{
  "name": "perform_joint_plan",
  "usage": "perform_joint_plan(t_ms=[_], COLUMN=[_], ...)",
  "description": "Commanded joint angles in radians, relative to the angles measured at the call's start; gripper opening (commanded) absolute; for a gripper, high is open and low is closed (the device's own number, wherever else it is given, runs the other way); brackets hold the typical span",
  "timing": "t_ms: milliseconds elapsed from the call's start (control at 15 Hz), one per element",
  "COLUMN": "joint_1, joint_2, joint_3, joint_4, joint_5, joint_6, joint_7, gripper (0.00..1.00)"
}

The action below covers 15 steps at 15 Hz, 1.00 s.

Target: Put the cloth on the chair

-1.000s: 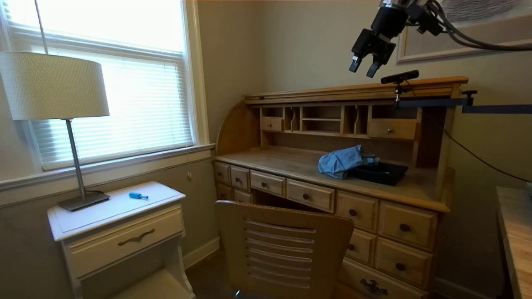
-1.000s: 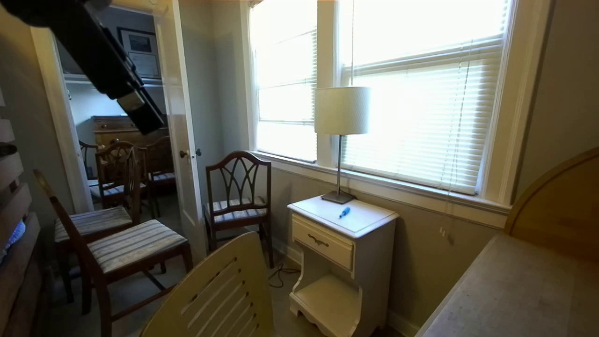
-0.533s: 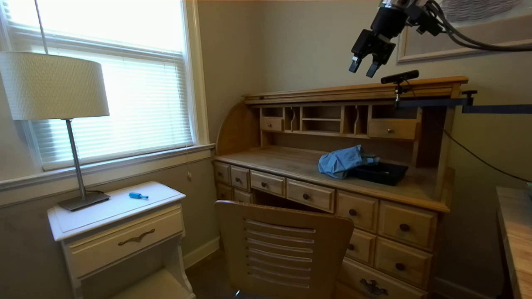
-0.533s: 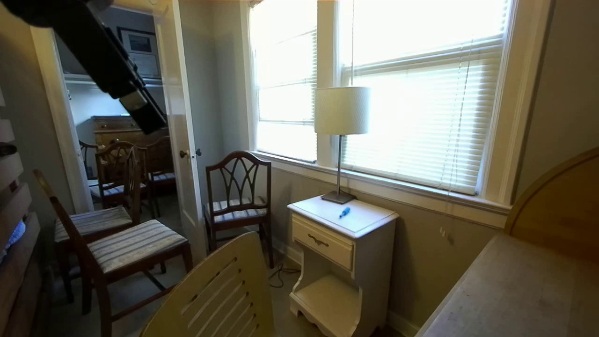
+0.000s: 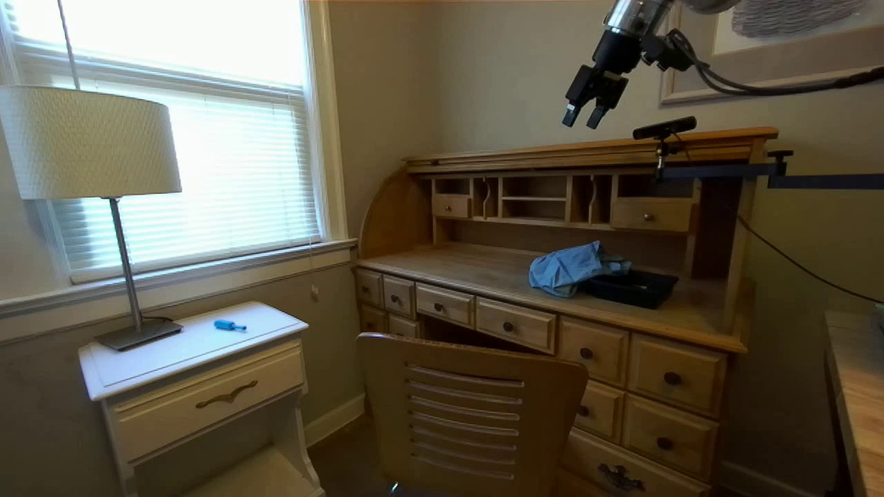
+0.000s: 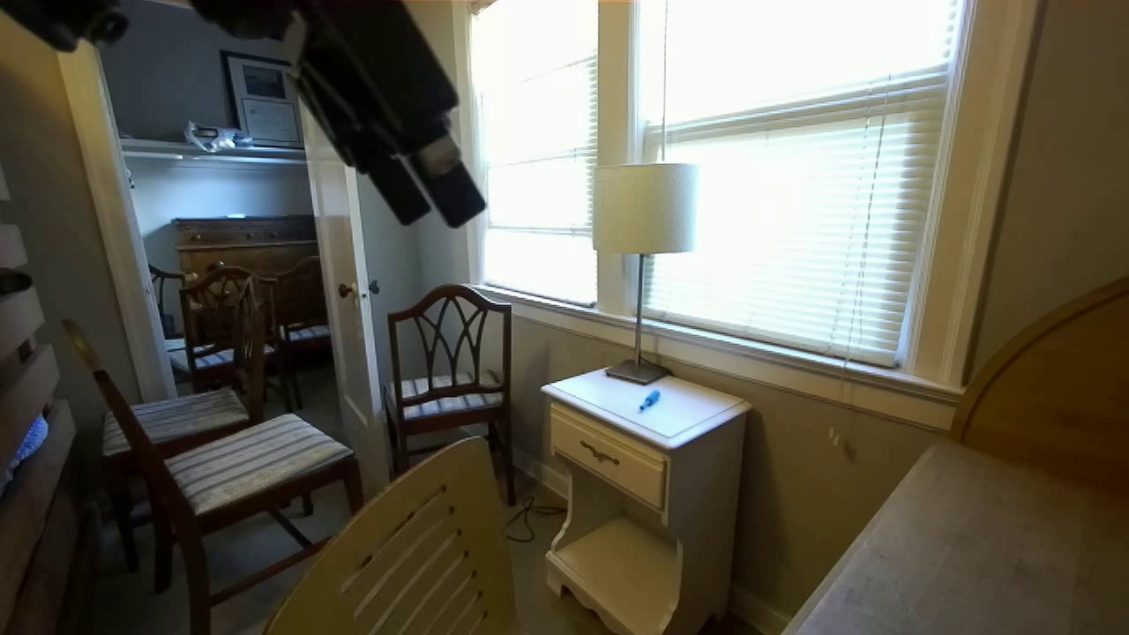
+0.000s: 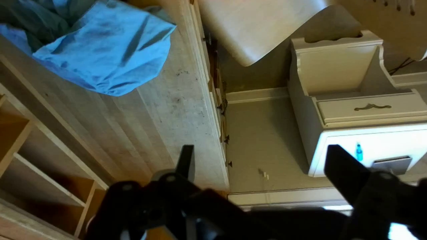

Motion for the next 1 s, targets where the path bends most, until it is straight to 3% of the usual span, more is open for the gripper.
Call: perform_joint_plan(t_ms=[0,267,667,933], joint_1=[0.018,-0.005,-0.019,-0.03], joint_2=[0.183,0.347,0.529,0.575], joint_3=[-0.04,-0.047,-0.079,-0.074], joint_4=[0.178,0.346,0.529,0.585], joint_5=[-0.026,-0.05,-0.194,-0.102], joint_6=[-0.008,-0.046,-0.163,-0.238], joint_7=[-0.094,-0.122,0.018,0.033], gripper=[1.0,1.0,1.0,1.0])
